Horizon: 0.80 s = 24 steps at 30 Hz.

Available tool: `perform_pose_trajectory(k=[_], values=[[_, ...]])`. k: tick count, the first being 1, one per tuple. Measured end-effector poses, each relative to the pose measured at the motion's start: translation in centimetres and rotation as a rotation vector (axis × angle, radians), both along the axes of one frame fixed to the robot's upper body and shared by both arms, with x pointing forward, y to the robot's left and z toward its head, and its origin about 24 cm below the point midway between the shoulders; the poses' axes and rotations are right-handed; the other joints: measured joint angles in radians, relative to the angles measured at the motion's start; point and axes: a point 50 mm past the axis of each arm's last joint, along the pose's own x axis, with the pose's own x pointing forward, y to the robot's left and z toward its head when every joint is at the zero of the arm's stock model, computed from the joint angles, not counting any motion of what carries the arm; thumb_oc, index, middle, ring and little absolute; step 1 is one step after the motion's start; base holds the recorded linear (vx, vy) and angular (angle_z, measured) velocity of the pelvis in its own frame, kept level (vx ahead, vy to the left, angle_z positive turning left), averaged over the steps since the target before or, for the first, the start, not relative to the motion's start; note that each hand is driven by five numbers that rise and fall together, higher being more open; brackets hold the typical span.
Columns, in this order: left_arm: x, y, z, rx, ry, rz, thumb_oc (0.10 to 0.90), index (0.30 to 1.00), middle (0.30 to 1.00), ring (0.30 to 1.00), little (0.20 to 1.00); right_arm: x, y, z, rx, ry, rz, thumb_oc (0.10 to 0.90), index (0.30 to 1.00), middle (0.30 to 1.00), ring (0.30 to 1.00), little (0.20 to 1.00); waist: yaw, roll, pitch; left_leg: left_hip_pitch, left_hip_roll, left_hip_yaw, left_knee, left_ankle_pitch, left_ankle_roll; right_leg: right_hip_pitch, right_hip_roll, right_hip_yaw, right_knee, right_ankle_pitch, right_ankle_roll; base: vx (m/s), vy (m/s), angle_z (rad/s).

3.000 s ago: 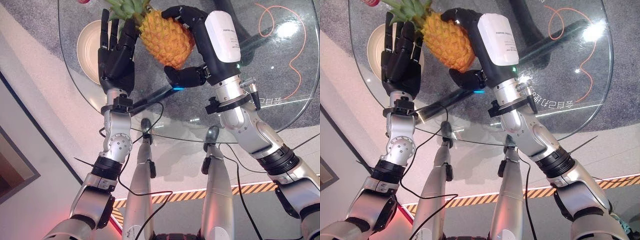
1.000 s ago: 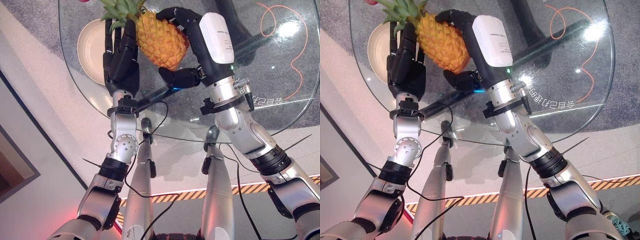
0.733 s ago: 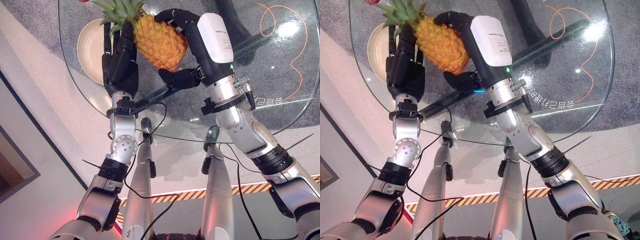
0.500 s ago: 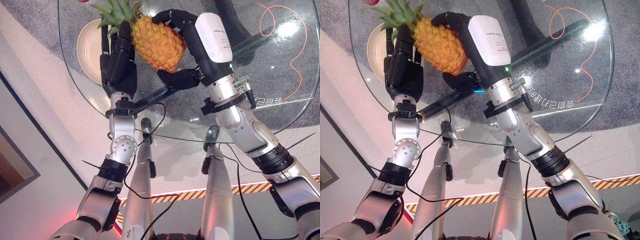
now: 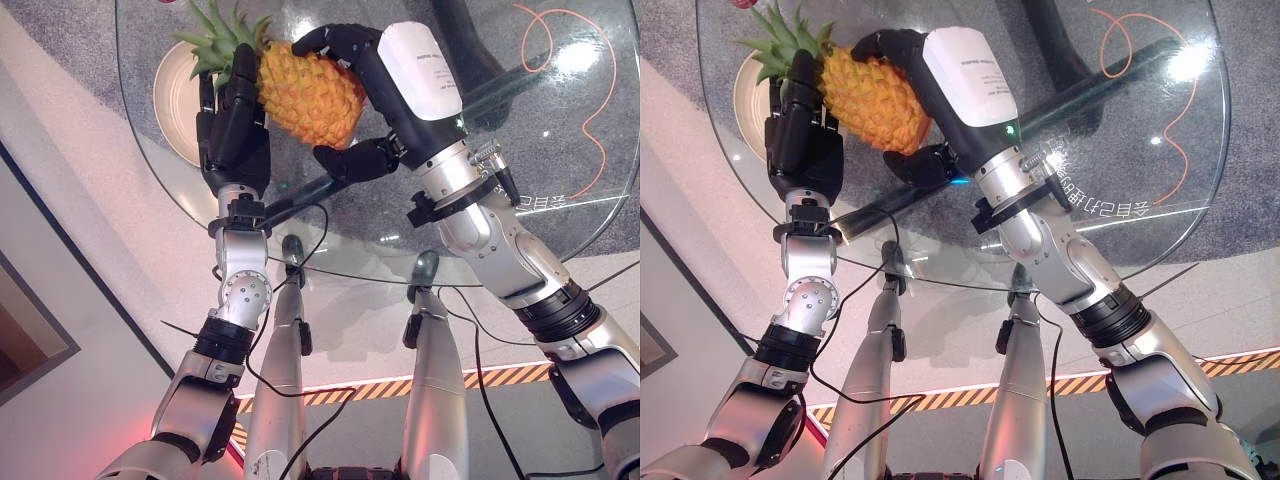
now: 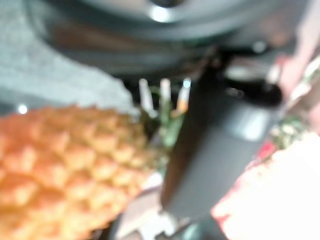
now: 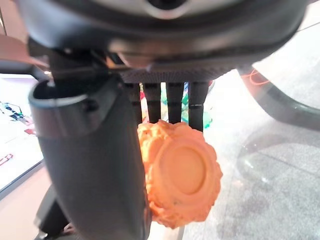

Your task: Pick up the fruit to the plate

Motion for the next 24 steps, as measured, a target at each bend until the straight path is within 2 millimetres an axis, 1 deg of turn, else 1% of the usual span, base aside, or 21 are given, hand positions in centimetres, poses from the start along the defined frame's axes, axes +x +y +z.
perform_pose_trajectory(k=[4,5,6,7,13,18,24], values=[[0.0,-0.1,-0.1,0.002,0.013,0.000,0.800,0.900,0.900,0.900,0.900,0.0,-0.3,0.0,-0.023,-0.002,-0.004,0.100,0.300,0.300,0.300,0.200,0.008,0.000,0.000,0.000,0.000,0.000,0.000,0.000,0.000,0.000,0.000,0.000,0.000,0.000,0.000,0.00,0.000,0.00],[0.0,-0.1,-0.1,0.005,0.012,0.001,0.707,0.820,0.820,0.820,0.807,0.0,-0.2,0.0,-0.026,-0.003,-0.002,0.100,0.300,0.300,0.300,0.200,0.009,0.000,0.000,-0.001,0.000,-0.001,0.000,0.000,0.000,0.000,0.000,-0.001,0.000,0.000,0.000,0.00,0.000,0.00],[0.0,0.0,-0.1,0.008,0.012,0.003,0.366,0.528,0.528,0.528,0.466,0.0,-0.2,0.0,-0.029,-0.005,-0.003,0.100,0.300,0.300,0.300,0.200,0.009,0.000,0.000,-0.001,0.000,-0.001,0.000,0.000,0.000,0.000,0.000,-0.001,0.000,0.000,0.000,0.00,0.000,0.00],[0.0,0.1,-0.1,0.010,0.011,0.005,0.100,0.300,0.300,0.300,0.200,0.0,-0.2,0.1,-0.032,-0.007,-0.002,0.100,0.300,0.300,0.300,0.200,0.009,0.000,0.000,-0.001,-0.001,-0.001,0.000,0.000,0.000,0.000,0.000,-0.001,0.000,0.000,0.000,0.00,0.000,0.00],[0.1,0.9,0.0,0.016,0.005,0.037,0.100,0.300,0.300,0.300,0.200,-0.4,0.2,0.2,-0.047,-0.027,0.038,0.100,0.300,0.300,0.300,0.200,0.004,0.000,0.000,-0.002,0.000,-0.002,0.000,0.000,0.000,-0.001,0.000,-0.002,0.000,0.000,0.000,0.00,0.000,0.00],[0.1,2.0,0.0,-0.007,-0.001,0.086,0.100,0.300,0.300,0.300,0.200,-0.7,0.8,-0.2,-0.072,-0.030,0.079,0.100,0.300,0.300,0.300,0.200,-0.002,0.000,0.000,-0.002,0.000,-0.002,0.000,0.000,0.000,-0.001,0.000,-0.002,0.000,0.000,0.000,0.00,0.000,0.00],[0.2,2.0,0.1,-0.008,-0.003,0.090,0.100,0.300,0.300,0.300,0.200,-0.7,0.8,-0.2,-0.073,-0.030,0.083,0.100,0.300,0.300,0.300,0.200,-0.006,0.000,0.000,-0.003,0.000,-0.003,0.000,0.000,0.000,-0.001,0.000,-0.002,0.000,0.000,0.000,0.00,0.000,0.00]])
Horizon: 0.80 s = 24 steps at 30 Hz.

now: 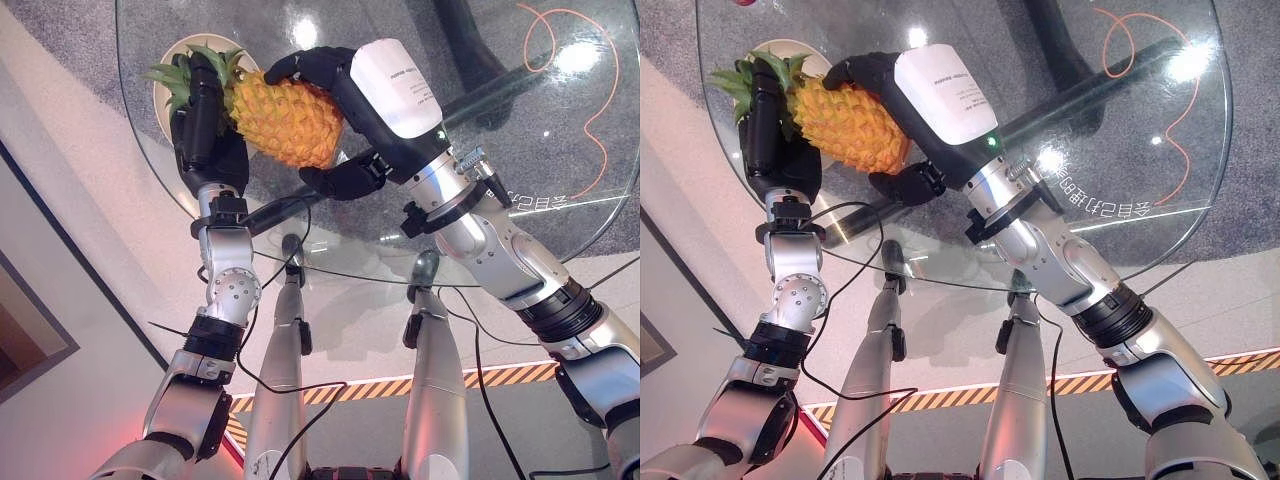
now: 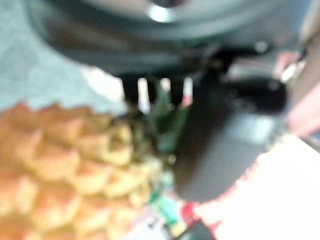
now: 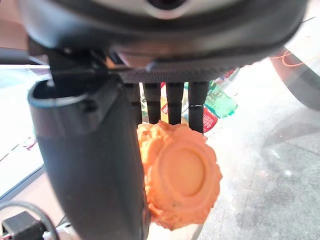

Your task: Pick up the fruit to the plate

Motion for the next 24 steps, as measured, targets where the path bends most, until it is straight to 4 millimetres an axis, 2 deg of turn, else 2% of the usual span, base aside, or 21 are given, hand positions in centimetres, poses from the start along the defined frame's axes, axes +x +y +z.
perform_pose_trajectory(k=[4,5,7,8,9,10,24], values=[[0.0,0.0,0.0,-0.001,-0.002,0.001,0.100,0.300,0.300,0.300,0.200,0.0,0.0,0.0,0.001,0.000,0.003,0.100,0.300,0.300,0.300,0.200,-0.010,0.000,0.000,0.000,0.000,0.000,0.000,0.000,0.000,0.000,0.000,0.000,0.000,0.000,0.000,0.00,0.000,0.00],[0.0,0.0,0.0,0.000,-0.001,0.000,0.100,0.300,0.300,0.300,0.200,0.0,0.0,0.0,0.001,0.000,0.003,0.180,0.368,0.368,0.368,0.280,-0.012,0.000,0.000,0.000,0.000,0.000,0.000,0.000,0.000,0.000,0.000,0.000,0.000,0.000,0.000,0.00,0.000,0.00],[0.0,-0.1,0.0,-0.001,-0.001,-0.001,0.100,0.300,0.300,0.300,0.200,0.0,0.0,0.0,0.001,0.000,0.003,0.611,0.738,0.738,0.738,0.711,-0.015,0.000,0.000,0.000,0.000,0.000,0.000,0.000,0.000,-0.001,0.000,0.000,0.000,0.000,0.000,0.00,0.000,0.00],[0.0,-0.1,0.0,-0.001,-0.001,-0.001,0.100,0.300,0.300,0.300,0.200,0.0,0.0,0.0,0.001,0.000,0.003,0.660,0.780,0.780,0.780,0.760,-0.015,0.000,0.000,0.000,0.000,0.000,0.000,0.000,0.000,-0.001,0.000,0.000,0.000,0.000,0.000,0.00,0.000,0.00],[0.0,-0.1,0.0,-0.001,-0.001,-0.001,0.100,0.300,0.300,0.300,0.200,0.0,0.0,0.0,0.001,0.000,0.002,0.660,0.780,0.780,0.780,0.760,-0.015,0.000,0.000,0.000,0.000,0.000,0.000,0.000,0.000,-0.002,0.001,0.001,0.000,0.000,0.000,0.00,0.000,0.00],[0.0,-0.1,0.0,-0.001,-0.003,-0.001,0.100,0.300,0.300,0.300,0.200,0.0,0.0,0.0,0.001,0.000,0.001,0.800,0.900,0.900,0.900,0.900,-0.014,0.000,0.000,0.000,0.000,0.000,0.000,0.000,0.000,-0.002,0.001,0.001,0.000,0.000,0.000,0.00,0.000,0.00],[-0.1,-0.2,1.4,-0.001,-0.066,0.017,0.100,0.300,0.300,0.300,0.200,0.0,0.2,-0.3,0.005,0.015,0.007,0.800,0.900,0.900,0.900,0.900,-0.012,0.000,0.000,-0.009,0.000,0.001,0.000,0.000,0.000,-0.011,0.000,0.002,0.001,0.000,0.000,0.00,0.000,0.00]])
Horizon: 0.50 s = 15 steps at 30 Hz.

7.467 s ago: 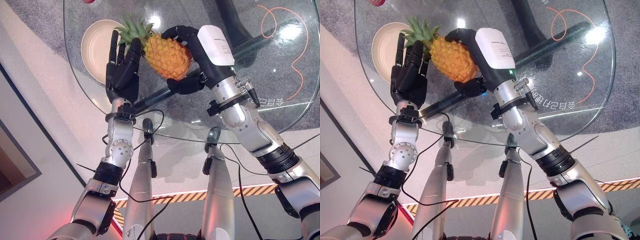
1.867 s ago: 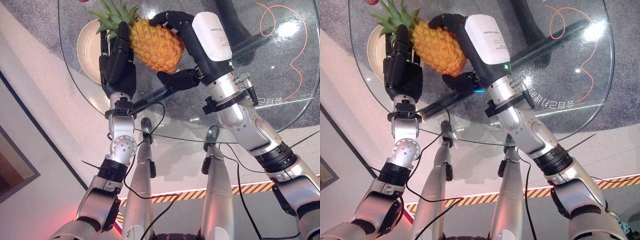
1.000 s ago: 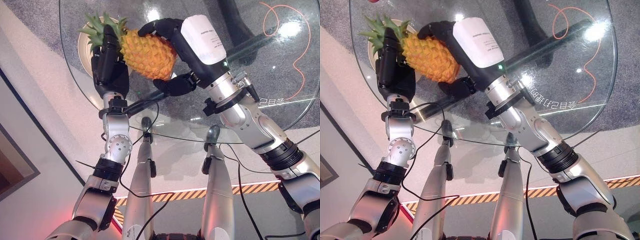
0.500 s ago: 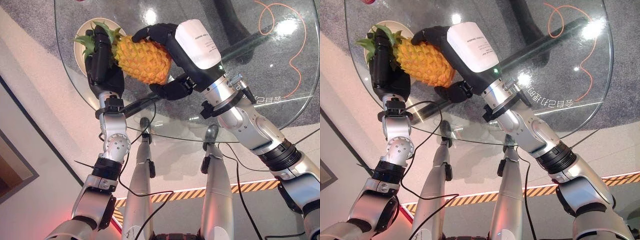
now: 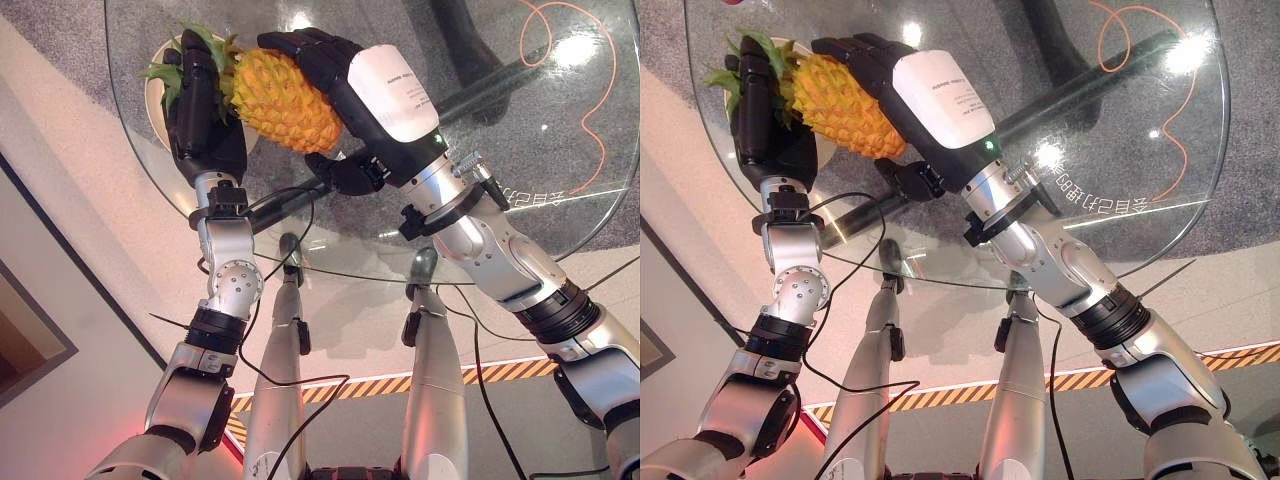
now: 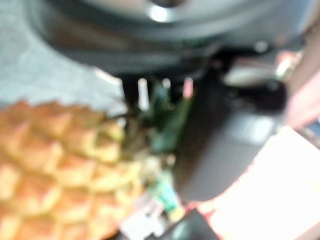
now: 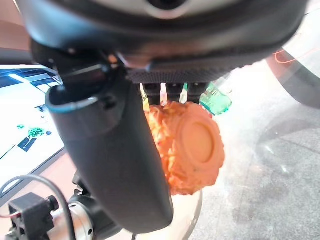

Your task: Pick up the fruit to the plate

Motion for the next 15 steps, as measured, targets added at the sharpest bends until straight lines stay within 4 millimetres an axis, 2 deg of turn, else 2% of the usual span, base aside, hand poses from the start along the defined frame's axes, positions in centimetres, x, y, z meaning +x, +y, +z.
perform_pose_trajectory(k=[15], values=[[-0.33,0.01,0.21,0.022,0.018,0.101,0.100,0.300,0.300,0.300,0.200,0.07,0.09,-0.05,0.014,0.004,-0.005,0.800,0.900,0.900,0.900,0.900,0.001,0.000,0.000,0.000,0.000,0.000,0.000,0.000,0.000,0.000,0.000,0.000,0.001,0.000,0.000,0.00,0.000,0.00]])
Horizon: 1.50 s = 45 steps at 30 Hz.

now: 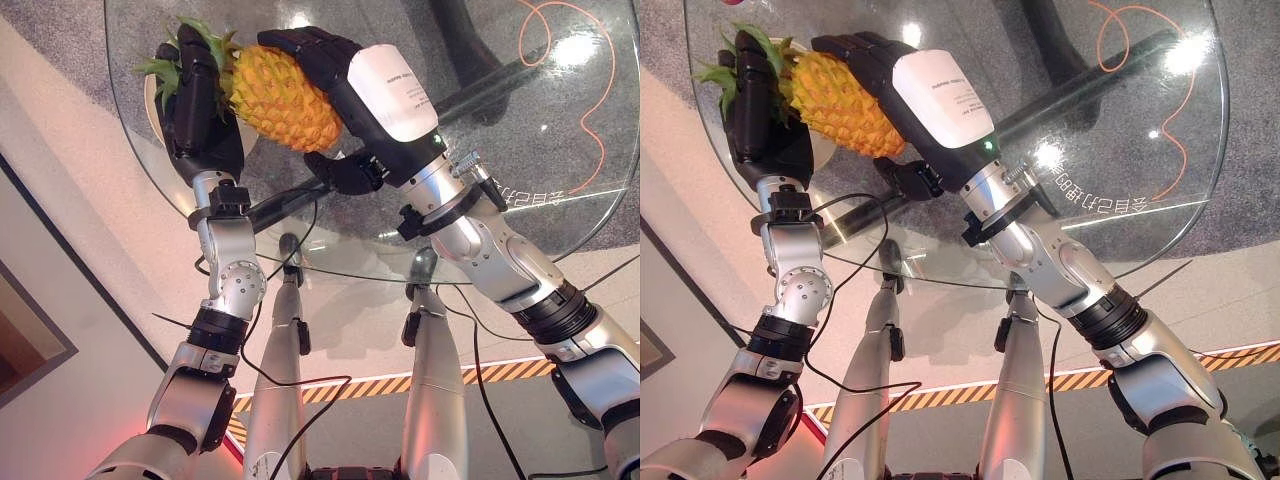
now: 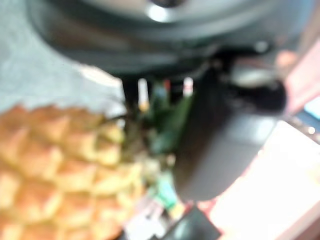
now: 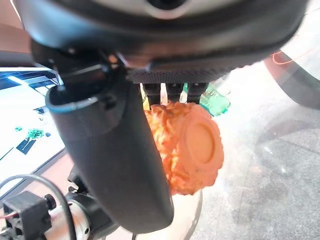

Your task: Pick up the fruit to the plate

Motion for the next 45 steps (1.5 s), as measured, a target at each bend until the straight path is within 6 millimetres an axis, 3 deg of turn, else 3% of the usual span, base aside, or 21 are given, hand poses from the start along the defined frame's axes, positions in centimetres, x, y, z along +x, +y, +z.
perform_pose_trajectory(k=[7,16,34,38,45], values=[[-0.3,-0.1,-0.1,-0.043,0.038,0.093,0.100,0.300,0.300,0.300,0.200,0.0,0.4,0.0,0.024,0.002,0.007,0.800,0.900,0.900,0.900,0.900,0.000,0.000,0.000,0.000,0.000,0.000,0.000,0.000,0.000,0.000,0.000,0.000,0.001,0.000,0.000,0.00,0.000,0.00],[-0.8,1.3,-0.1,-0.085,0.110,0.264,0.100,0.300,0.300,0.300,0.200,-0.1,-0.1,1.0,0.079,-0.042,-0.005,0.800,0.900,0.900,0.900,0.900,0.003,0.000,0.000,0.000,0.001,-0.001,0.001,0.002,0.000,0.000,0.000,-0.001,0.002,0.000,0.000,0.00,0.000,0.00],[-1.7,1.5,0.5,-0.056,0.144,0.477,0.100,0.300,0.300,0.300,0.200,0.2,-0.7,1.3,0.160,-0.079,-0.050,0.800,0.900,0.900,0.900,0.900,0.001,0.000,0.000,0.000,0.000,-0.001,0.001,0.003,0.000,0.000,0.000,0.000,0.003,0.000,0.000,0.00,0.000,0.00],[-1.9,1.6,0.9,-0.040,0.135,0.537,0.100,0.300,0.300,0.300,0.200,0.8,-2.0,1.4,0.248,-0.086,-0.122,0.800,0.900,0.900,0.900,0.900,-0.002,0.000,0.000,0.000,0.001,-0.001,0.001,0.003,0.000,0.000,0.000,0.000,0.004,0.000,0.000,0.00,0.000,0.00],[-2.2,2.4,1.1,0.006,0.146,0.730,0.100,0.300,0.300,0.300,0.200,2.8,-8.3,-1.5,0.649,0.026,-0.364,0.800,0.900,0.900,0.900,0.900,-0.012,-0.004,-0.001,0.001,0.000,0.002,0.001,0.003,0.000,-0.002,0.000,0.005,0.002,0.002,0.000,0.01,0.064,-0.01]])
